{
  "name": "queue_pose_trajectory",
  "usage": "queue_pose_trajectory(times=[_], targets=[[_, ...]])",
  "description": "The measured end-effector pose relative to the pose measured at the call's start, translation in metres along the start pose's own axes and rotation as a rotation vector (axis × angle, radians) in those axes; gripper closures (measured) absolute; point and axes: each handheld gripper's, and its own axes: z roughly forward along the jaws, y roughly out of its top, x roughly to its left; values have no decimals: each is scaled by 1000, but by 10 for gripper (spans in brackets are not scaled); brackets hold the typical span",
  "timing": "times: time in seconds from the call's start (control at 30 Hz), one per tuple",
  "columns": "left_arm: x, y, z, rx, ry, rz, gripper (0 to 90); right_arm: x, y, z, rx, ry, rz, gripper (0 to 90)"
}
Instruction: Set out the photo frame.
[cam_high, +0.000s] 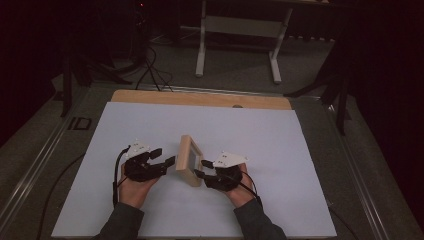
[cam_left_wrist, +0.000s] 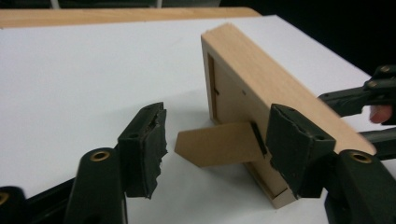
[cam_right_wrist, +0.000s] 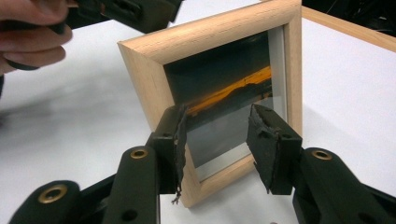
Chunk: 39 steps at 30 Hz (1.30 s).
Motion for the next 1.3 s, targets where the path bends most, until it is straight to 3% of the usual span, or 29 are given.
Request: queue_pose_trajectory(times=[0.27,0.4,0.63,1.0,1.13,1.3], targets=[[-6,5,-7,-29,-2,9,322,-3,1,-3,-1,-19,1,538],[-9,7,-10,-41,-33,-11,310,-4,2,-5,-7,-28,-1,536],[-19,10,-12,-49,-55,16,293,-4,3,-7,-14,-38,-7,528],[-32,8,-5,-20,-67,40,262,-10,10,-21,-51,-68,-7,516],[-39,4,4,26,-47,54,262,-14,12,-25,-61,-74,-1,508],[-40,2,9,39,-49,43,268,-19,15,-32,-76,-86,12,498]])
